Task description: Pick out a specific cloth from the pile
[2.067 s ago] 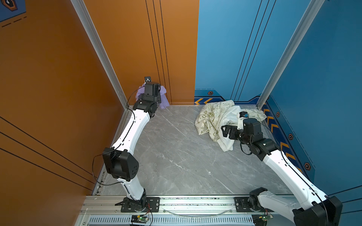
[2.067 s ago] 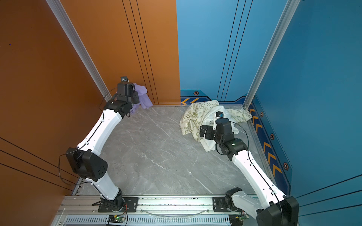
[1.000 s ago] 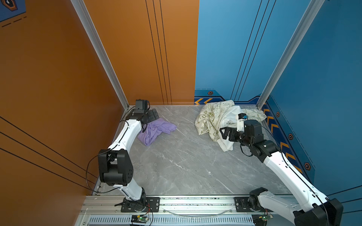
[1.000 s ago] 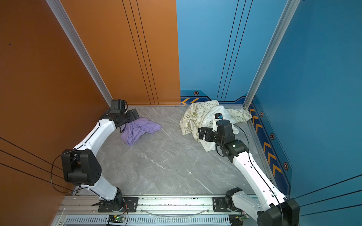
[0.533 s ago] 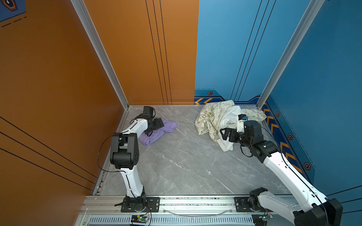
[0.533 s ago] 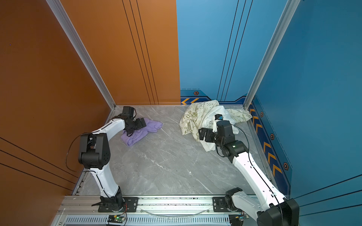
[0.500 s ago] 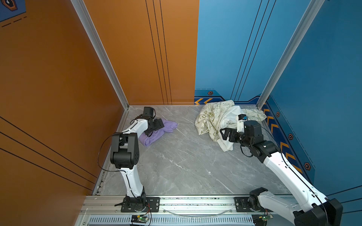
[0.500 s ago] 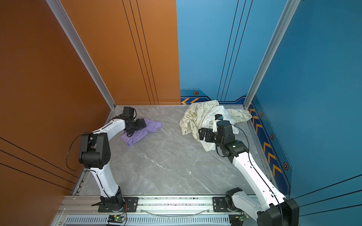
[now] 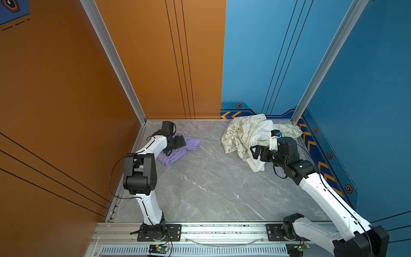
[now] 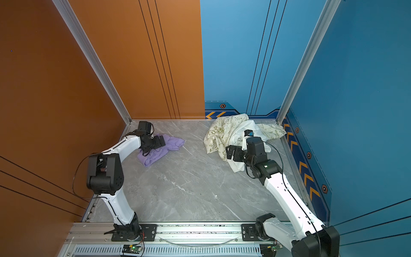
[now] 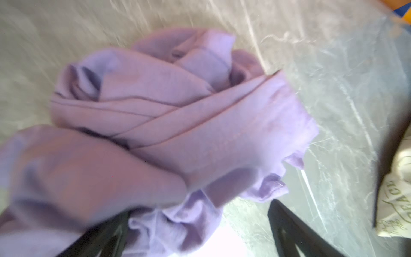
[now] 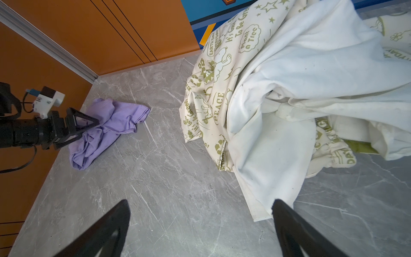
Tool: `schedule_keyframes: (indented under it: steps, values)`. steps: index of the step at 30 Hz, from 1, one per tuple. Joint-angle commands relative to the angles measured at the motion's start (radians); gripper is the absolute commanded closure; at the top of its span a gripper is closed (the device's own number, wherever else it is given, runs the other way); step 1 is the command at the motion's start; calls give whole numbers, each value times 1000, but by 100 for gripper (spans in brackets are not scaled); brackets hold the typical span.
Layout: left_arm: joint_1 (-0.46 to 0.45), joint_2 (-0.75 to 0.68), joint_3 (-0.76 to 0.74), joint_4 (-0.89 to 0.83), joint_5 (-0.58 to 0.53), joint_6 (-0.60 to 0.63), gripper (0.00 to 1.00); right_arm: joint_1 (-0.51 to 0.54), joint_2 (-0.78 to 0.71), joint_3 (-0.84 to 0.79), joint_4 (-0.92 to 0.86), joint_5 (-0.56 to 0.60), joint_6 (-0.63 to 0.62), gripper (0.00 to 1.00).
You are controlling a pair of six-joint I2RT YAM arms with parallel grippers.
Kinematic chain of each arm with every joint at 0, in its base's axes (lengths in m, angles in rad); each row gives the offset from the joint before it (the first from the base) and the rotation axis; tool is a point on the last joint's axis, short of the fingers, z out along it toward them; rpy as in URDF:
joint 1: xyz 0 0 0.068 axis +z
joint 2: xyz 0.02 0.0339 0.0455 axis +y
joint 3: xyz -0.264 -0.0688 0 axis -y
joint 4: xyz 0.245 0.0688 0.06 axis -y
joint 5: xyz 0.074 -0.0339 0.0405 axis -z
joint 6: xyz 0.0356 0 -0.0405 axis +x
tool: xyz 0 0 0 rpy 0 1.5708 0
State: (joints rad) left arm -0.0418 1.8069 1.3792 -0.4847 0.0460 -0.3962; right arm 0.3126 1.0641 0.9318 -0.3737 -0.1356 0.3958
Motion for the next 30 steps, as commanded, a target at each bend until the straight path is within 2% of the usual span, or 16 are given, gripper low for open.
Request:
schedule_keyframes:
  steps: [1, 6, 13, 18, 21, 23, 30]
  values:
    - [-29, -151, 9, -26, -61, 79, 2, -10, -15, -4, 4, 14, -30, 0]
    - [-54, -373, -102, 67, -109, 136, 2, -34, -53, -26, 18, 75, -56, 0]
    - [-105, -703, -499, 380, -200, 220, 2, -109, -140, -143, 112, 184, -85, 0]
    - [-106, -855, -763, 565, -292, 239, 2, -164, -177, -251, 182, 315, -112, 0]
    - [-105, -898, -880, 673, -337, 277, 2, -192, -177, -316, 244, 410, -130, 0]
    - [-105, -892, -921, 719, -366, 298, 2, -208, -169, -366, 319, 424, -157, 0]
    - [-87, -752, -996, 898, -484, 356, 2, -223, -79, -503, 605, 445, -265, 0]
